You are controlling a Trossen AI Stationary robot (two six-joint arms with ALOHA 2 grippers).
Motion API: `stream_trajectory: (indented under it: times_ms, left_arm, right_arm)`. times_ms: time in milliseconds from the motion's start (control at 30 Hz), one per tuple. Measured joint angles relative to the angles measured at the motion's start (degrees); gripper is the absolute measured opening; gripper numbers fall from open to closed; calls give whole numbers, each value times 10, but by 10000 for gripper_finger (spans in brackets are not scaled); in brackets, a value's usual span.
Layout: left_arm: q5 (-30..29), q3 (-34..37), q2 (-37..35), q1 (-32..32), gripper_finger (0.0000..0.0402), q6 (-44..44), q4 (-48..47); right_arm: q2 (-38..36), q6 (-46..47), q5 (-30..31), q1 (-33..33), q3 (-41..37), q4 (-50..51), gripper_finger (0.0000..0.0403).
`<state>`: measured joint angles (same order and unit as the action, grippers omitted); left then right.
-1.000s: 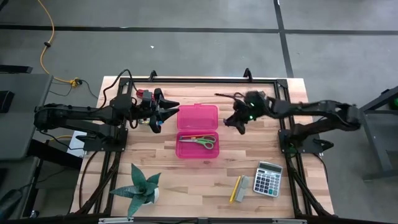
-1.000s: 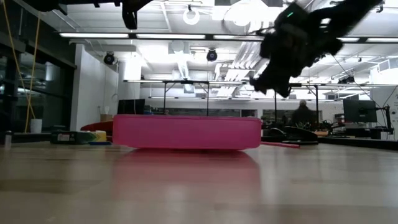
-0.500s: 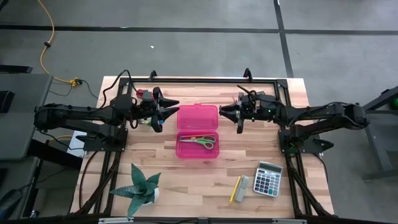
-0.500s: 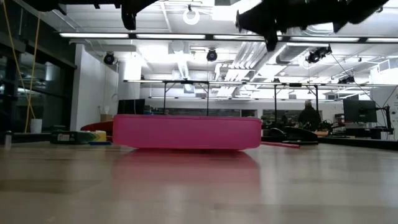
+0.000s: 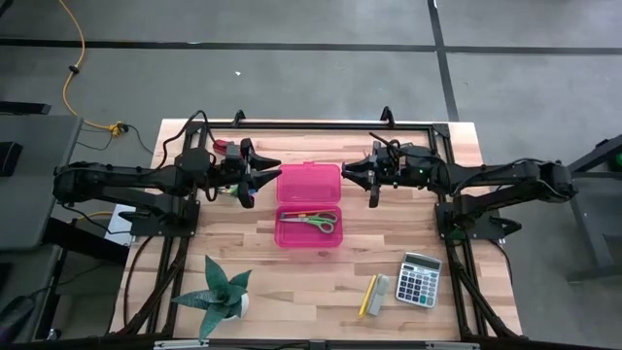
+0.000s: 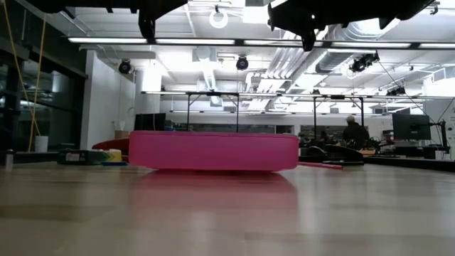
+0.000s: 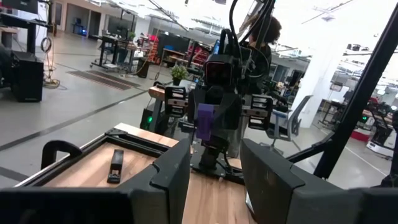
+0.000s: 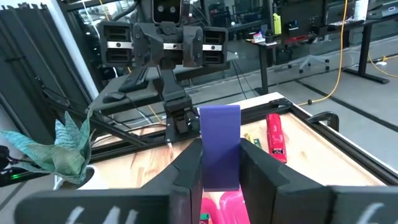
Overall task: Pack school essentials
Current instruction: Put the right blue eraser into the pink supply box
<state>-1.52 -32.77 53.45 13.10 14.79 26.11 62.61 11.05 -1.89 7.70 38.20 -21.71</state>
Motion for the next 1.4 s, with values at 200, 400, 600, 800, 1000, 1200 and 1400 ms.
stream_trajectory:
  times_ms: [200,400,600,800,1000,1200,1400]
  left_arm:
    - [-5,0,0,0,129,0,1]
    - [-9,0,0,0,129,0,2]
    - [-10,0,0,0,129,0,2]
    - [-23,0,0,0,129,0,2]
    - [-24,0,0,0,129,0,2]
    - [-24,0,0,0,129,0,2]
    - [-24,0,0,0,129,0,2]
  right_arm:
    - [0,5,0,0,0,0,71]
    - [35,-9,2,-23,1,6,71]
    - [168,-18,0,-56,78,78,71]
    - [311,-41,-11,-67,188,195,71]
    - [419,-45,-97,-66,273,296,71]
    - [476,-49,-157,-73,317,363,71]
    - [483,-20,-156,-77,322,424,71]
